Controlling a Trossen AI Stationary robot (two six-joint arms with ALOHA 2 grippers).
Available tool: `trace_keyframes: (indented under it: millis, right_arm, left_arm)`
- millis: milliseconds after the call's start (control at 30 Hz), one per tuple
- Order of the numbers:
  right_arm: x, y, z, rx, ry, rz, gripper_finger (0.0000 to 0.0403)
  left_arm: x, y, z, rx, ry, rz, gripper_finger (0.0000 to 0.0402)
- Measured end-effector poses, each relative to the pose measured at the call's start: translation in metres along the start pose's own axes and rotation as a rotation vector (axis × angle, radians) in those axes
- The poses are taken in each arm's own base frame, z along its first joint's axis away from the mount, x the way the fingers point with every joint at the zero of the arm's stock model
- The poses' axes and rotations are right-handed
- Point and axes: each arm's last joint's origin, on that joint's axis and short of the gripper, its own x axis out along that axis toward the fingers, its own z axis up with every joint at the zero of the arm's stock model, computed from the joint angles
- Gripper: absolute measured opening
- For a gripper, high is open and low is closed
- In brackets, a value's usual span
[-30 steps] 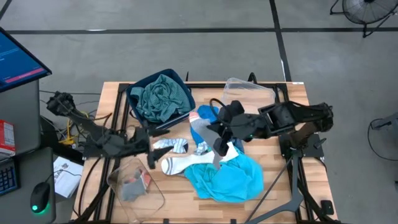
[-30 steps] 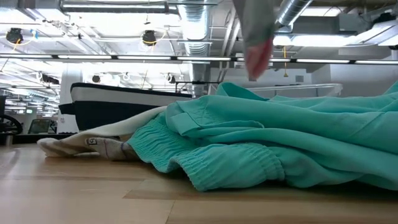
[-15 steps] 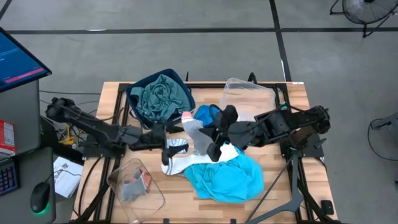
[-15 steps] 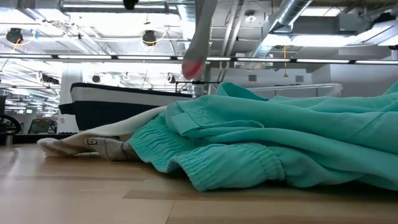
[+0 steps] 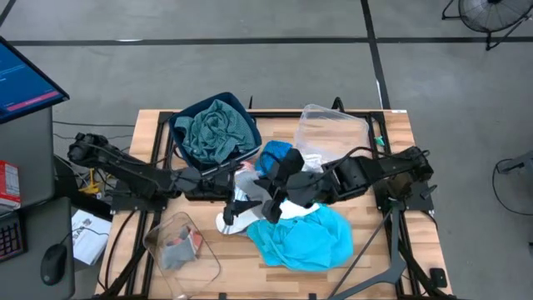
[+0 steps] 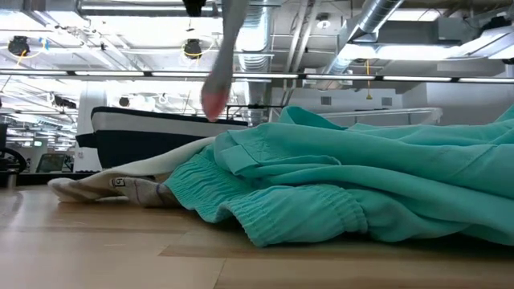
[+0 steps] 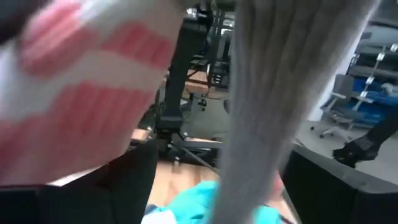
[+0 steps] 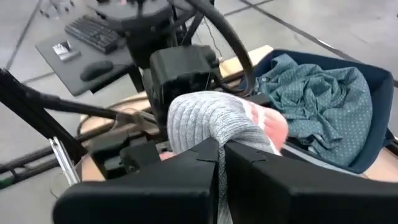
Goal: Pick & Place Cloths
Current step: Put the gray sock into the transparent bin
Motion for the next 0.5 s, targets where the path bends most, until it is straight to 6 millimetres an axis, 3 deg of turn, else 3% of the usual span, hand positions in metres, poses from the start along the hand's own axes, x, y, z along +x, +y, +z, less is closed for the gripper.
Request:
trace_keyframes:
  millis: [133,367,500]
  right_arm:
    - [0.006,-0.004,0.004,0.009,-0.010,0.001,0.0000]
    - [0.015,-0.008,0.006,0.008,0.021,0.055,0.0000]
    - [0.017,-0.010,0.008,-0.007,0.021,0.070,0.0000]
  left_arm:
    - [0.000,0.001,0.000,-0.033,-0.005,0.017,0.0241]
    - [0.001,0.006,0.002,-0.040,-0.019,0.047,0.0023]
    - [0.002,0.007,0.006,-0.068,-0.055,0.050,0.0004]
